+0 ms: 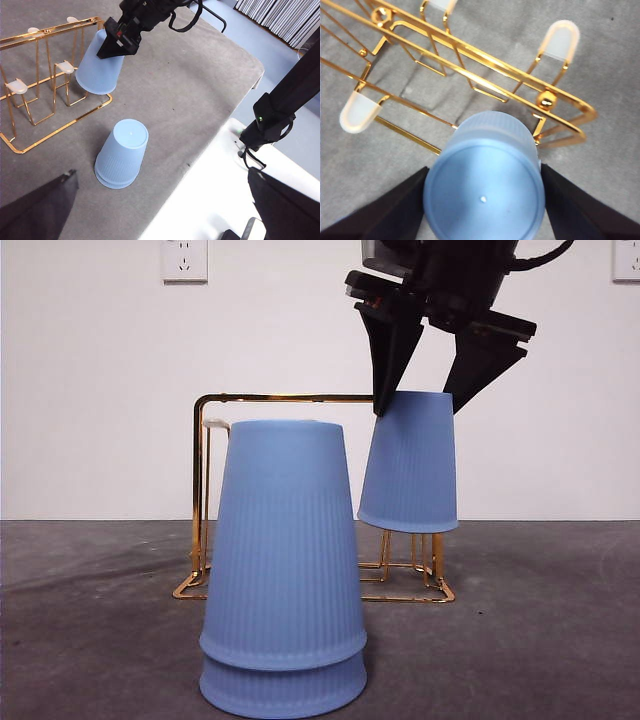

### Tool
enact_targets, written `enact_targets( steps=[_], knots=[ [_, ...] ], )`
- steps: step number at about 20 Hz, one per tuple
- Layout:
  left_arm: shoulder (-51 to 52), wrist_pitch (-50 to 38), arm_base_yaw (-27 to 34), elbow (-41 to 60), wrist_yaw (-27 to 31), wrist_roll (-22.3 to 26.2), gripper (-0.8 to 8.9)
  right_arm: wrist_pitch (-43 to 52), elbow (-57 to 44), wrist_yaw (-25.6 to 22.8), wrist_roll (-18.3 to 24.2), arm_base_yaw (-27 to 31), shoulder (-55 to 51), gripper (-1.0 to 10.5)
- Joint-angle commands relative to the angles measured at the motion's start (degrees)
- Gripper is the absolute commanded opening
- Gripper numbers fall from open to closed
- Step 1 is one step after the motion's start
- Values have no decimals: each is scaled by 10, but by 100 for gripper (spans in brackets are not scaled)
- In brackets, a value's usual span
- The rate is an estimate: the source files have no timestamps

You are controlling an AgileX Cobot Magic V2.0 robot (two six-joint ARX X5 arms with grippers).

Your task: Pick the top cup and place it on cupholder, pick up the mid cup and place it on cupholder, last pick the bottom cup and place it on cupholder.

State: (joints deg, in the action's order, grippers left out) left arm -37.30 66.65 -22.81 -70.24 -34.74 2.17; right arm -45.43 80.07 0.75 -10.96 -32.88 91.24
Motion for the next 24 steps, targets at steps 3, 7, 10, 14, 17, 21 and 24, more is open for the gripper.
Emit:
enact_targets(
  steps=[3, 7, 10, 14, 17, 21, 24],
  knots=[
    [-1, -7, -3, -13, -3, 2, 593, 5, 6, 9, -6, -3, 34, 272],
    [-1, -5, -3, -13, -3, 2, 593, 8, 7, 7, -8, -3, 43, 477],
    [-65, -9, -8, -13, 3, -2, 589, -144, 16, 24, 54, -3, -209, 488],
    [-169, -24, -73, -14, 72, -3, 588, -183, 4, 79, 69, -3, -403, 488],
    [-273, -76, -187, -15, 168, -33, 589, -181, -103, 115, 48, -3, -569, 488],
    [-315, -99, -231, -15, 215, -42, 589, -174, -147, 116, 23, -3, -619, 488],
    [-377, -161, -285, -15, 289, -43, 590, -172, -175, 129, 10, -3, -641, 488]
  ],
)
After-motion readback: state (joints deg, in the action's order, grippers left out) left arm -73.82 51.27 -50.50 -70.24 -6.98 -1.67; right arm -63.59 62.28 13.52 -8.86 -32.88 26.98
